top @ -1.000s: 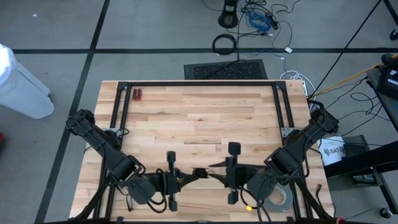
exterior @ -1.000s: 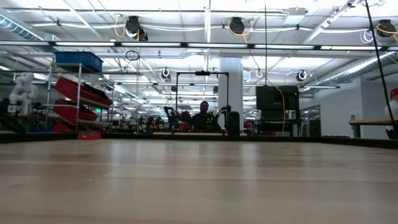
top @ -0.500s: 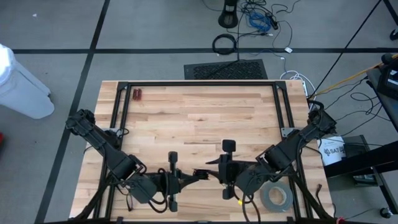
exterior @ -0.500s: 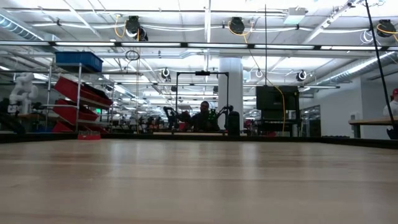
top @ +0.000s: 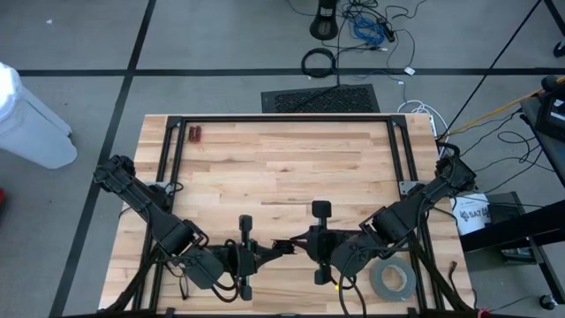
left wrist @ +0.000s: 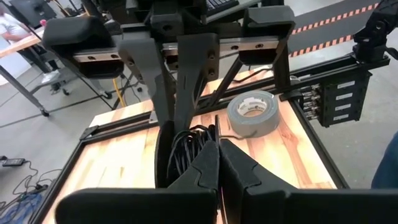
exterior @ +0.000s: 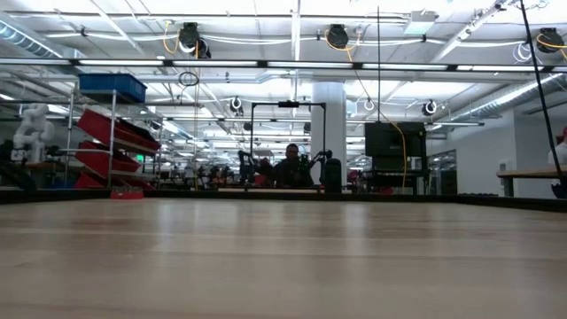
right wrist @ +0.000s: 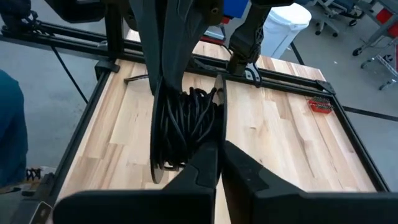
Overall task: Coil cords
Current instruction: Coil the black wire on the spool
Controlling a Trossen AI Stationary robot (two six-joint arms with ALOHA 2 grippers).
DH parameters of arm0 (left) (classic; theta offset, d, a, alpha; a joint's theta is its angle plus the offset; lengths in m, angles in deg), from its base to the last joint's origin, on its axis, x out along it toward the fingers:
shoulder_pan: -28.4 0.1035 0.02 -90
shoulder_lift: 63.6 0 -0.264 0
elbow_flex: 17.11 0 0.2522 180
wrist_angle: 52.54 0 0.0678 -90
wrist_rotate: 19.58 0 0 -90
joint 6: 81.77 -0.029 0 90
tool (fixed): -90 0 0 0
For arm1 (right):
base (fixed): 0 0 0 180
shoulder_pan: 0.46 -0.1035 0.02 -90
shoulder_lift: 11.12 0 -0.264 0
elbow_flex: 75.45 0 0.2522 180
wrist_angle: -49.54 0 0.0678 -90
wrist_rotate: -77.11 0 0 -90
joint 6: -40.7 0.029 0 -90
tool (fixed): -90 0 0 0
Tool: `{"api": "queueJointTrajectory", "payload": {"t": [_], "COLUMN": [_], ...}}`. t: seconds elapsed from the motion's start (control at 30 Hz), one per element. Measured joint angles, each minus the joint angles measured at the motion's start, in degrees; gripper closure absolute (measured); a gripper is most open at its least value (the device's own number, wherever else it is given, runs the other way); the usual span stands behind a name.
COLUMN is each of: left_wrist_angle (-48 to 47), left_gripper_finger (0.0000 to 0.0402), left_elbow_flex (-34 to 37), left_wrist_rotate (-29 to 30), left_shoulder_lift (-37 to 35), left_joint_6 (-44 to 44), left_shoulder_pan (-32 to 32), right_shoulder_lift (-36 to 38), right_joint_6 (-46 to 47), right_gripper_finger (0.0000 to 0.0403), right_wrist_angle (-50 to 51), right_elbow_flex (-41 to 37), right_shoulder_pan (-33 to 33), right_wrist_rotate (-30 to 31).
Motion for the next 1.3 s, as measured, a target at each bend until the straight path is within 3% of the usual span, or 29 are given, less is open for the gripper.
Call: {"api": "queueJointTrajectory", "payload": {"t": [0.17,0.37,0.53,0.77,0.97,1.1,1.23,1.3], "left_wrist_angle": [0.39,1.72,1.51,1.49,1.82,7.16,21.39,29.87], "left_gripper_finger": [0.038,0.0329,0.0294,0.0288,0.0288,0.0288,0.0288,0.0288], "left_elbow_flex": [0.0,0.0,0.0,0.0,1.75,5.16,6.95,7.09], "left_wrist_rotate": [0.02,0.24,5.63,11.86,13.97,13.94,13.48,10.53], "left_shoulder_lift": [0.0,-0.12,-2.2,-6.12,-4.12,0.26,5.18,8.06], "left_joint_6": [0.29,0.33,-0.79,-1.07,5.89,7.78,4.5,2.76], "left_shoulder_pan": [-0.04,-0.59,-2.23,-6.73,-10.77,-10.73,-8.52,-6.64], "right_shoulder_lift": [0.0,0.0,0.81,2.99,5.54,6.13,6.14,6.14], "right_joint_6": [0.71,1.55,1.16,1.29,0.24,-0.87,-0.92,-0.13], "right_gripper_finger": [0.0401,0.0402,0.0403,0.0403,0.0403,0.0403,0.0403,0.0403], "right_wrist_angle": [-0.51,-0.23,-0.29,0.04,-0.08,-0.97,-2.88,-3.16], "right_elbow_flex": [0.0,-0.02,-0.07,-0.07,-0.07,-0.07,-0.07,-0.04], "right_shoulder_pan": [0.0,0.0,0.79,0.6,-0.64,-2.29,-4.08,-4.93], "right_wrist_rotate": [-0.39,0.42,0.87,4.28,9.42,12.9,16.49,17.48]}}
